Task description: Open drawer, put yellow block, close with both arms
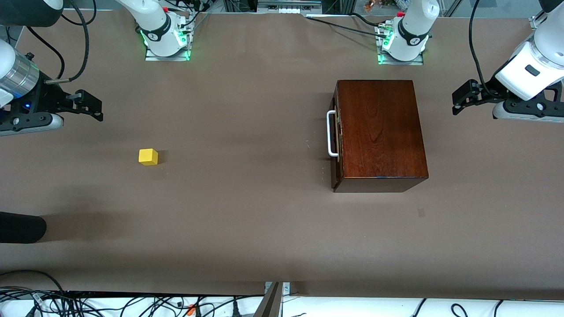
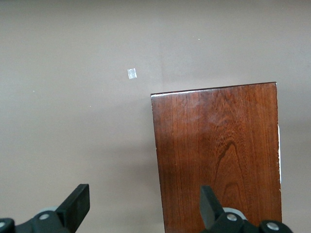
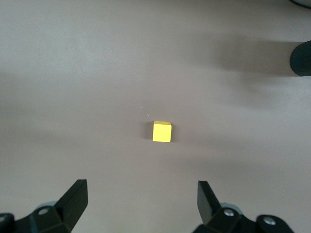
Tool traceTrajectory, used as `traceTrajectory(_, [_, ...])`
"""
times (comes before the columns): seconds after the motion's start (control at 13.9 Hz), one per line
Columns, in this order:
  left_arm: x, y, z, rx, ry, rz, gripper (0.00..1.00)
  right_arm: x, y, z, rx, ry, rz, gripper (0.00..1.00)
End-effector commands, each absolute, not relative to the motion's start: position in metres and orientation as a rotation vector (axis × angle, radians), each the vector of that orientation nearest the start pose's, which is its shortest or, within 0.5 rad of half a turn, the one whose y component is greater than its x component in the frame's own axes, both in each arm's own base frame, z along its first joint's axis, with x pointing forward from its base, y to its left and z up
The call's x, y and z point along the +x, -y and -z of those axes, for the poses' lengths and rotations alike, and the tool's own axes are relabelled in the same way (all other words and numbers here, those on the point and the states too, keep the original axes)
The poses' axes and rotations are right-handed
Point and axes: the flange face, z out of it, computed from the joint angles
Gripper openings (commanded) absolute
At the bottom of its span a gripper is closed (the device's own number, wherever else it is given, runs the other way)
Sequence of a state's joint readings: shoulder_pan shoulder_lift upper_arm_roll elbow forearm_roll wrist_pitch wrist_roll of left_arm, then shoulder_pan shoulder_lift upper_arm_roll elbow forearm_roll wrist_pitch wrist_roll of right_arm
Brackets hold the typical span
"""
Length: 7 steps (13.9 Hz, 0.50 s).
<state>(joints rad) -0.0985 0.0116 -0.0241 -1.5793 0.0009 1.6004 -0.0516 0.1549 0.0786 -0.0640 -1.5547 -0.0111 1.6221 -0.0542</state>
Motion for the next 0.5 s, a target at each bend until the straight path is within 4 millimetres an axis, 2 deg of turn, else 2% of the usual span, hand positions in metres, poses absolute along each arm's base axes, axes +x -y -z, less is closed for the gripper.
traceTrajectory(0.0, [0.558, 0.069, -0.622, -3.157, -0.128, 0.027, 1.0, 0.58, -0.051, -0.598, -3.163, 0.238, -0.016, 1.0])
traceTrajectory(0.36, [0.557, 0.071, -0.624, -3.161, -0.123, 0.029, 1.0, 0.581, -0.047, -0.597, -3.159, 0.227, -0.019, 1.0])
traceTrajectory(0.43, [0.555, 0.08, -0.624, -3.161, -0.135, 0.024, 1.0, 0.581, -0.043, -0.597, -3.16, 0.213, -0.021, 1.0])
